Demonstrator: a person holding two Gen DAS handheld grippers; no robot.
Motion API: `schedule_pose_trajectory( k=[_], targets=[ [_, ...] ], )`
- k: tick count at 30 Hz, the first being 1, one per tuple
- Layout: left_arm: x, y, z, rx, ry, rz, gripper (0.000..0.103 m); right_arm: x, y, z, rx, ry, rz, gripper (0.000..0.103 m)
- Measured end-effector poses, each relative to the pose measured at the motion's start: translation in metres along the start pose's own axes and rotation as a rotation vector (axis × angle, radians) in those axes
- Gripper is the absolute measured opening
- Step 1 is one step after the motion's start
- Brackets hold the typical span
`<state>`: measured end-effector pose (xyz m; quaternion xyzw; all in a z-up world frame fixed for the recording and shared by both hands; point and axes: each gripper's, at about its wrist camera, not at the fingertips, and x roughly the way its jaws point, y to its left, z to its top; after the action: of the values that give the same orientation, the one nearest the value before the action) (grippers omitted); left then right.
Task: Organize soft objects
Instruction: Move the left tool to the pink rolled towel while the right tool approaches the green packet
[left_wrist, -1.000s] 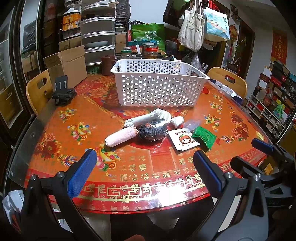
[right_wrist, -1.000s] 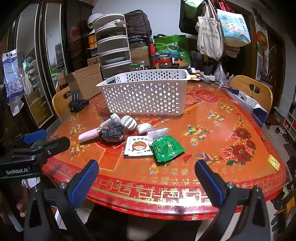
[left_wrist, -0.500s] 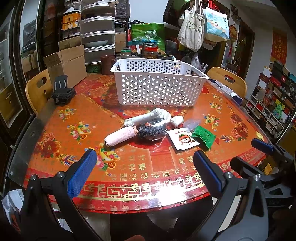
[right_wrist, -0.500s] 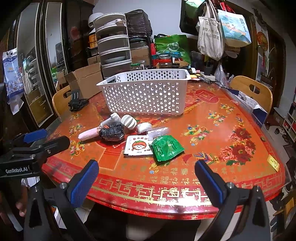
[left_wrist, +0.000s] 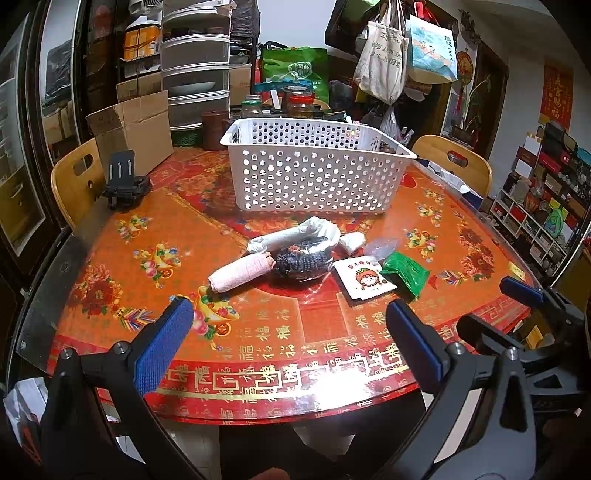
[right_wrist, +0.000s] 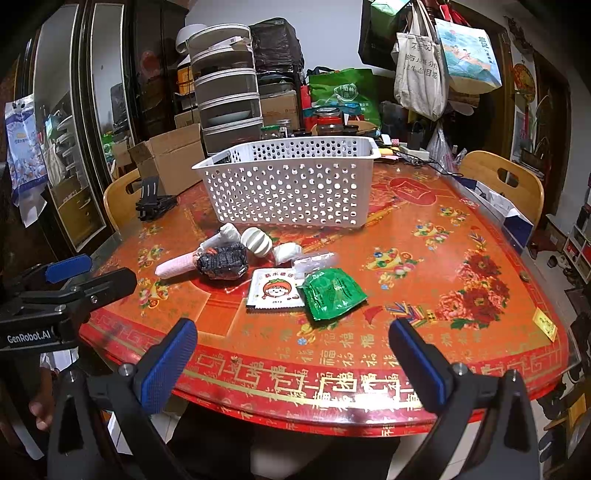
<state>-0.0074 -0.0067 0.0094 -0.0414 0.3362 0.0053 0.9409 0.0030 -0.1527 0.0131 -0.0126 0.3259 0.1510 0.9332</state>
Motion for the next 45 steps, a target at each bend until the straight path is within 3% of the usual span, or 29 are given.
schedule_pose_trajectory(
  k=[29,35,39,45],
  targets=[
    [-0.001,-0.002,0.000,0.004,-0.004,-0.002,0.103,0.005,0.000,0.000,-0.003,0.007,0.000,0.103],
    [0.002,0.004,-0.001,0.021,-0.085,0.019,0.103,0.009,-0.010,-0.003,0.030,-0.042,0.012,0.103],
    [0.035,0.022,-0.003,0.009,-0.001,0.025,0.103,0.016,-0.022,-0.007,0.044,-0.130,-0.034,0.103],
    [0.078,0.049,-0.006,-0.034,0.100,-0.018,0.103,0.045,-0.037,-0.004,0.076,-0.023,-0.027,0.103]
  ],
)
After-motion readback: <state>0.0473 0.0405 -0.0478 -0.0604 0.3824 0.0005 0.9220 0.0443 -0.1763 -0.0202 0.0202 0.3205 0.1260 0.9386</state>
